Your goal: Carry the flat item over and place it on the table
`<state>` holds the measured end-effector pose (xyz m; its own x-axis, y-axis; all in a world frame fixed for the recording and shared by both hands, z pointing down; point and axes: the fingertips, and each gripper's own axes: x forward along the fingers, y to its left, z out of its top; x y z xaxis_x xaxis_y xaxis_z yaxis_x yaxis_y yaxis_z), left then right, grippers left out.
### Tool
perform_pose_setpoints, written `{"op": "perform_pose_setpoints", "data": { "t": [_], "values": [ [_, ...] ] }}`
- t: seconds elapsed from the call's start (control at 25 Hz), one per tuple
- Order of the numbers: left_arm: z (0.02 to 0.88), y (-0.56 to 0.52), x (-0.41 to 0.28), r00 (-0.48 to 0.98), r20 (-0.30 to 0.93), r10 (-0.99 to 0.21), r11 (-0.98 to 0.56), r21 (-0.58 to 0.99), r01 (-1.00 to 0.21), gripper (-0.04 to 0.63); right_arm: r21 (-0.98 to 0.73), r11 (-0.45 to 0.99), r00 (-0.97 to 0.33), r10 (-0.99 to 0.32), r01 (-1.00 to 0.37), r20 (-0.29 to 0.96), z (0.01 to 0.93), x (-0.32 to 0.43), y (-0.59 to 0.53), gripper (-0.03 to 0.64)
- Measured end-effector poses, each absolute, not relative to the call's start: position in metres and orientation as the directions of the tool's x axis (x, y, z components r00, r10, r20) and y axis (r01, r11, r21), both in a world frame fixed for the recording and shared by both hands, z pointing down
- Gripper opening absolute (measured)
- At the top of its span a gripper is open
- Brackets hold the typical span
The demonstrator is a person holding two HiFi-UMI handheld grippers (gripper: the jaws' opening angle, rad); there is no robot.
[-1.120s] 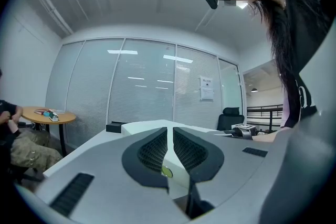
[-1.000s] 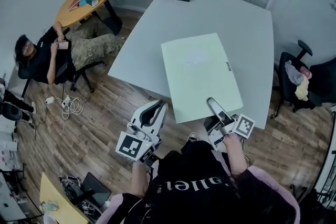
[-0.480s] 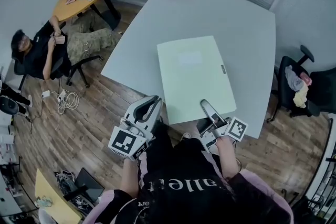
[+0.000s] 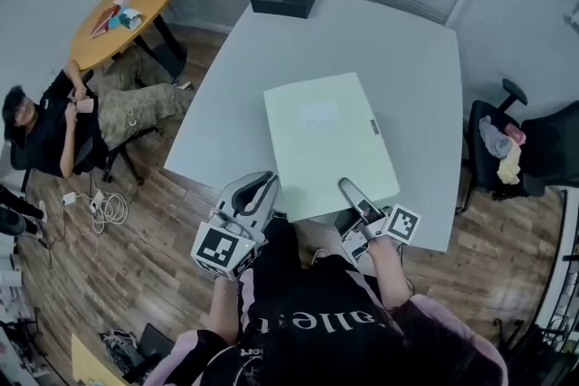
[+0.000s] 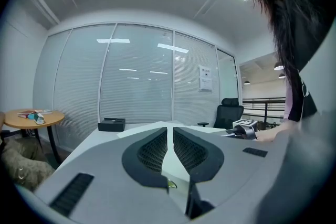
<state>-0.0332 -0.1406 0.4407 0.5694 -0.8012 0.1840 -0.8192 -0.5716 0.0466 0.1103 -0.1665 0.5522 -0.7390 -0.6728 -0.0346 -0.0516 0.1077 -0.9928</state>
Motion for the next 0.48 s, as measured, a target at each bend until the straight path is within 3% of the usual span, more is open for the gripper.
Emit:
{"op": "perform_pose_setpoints", "data": {
  "t": [0.48],
  "values": [
    [0.451,-0.232,-0.098,0.66,0.219,-0.718,-0.673,0.023,-0.74,0.052,-0.996,0.013,-0.652,-0.757,-0.089,0.048,0.574,0.052,-0.265,0.302]
  ]
}}
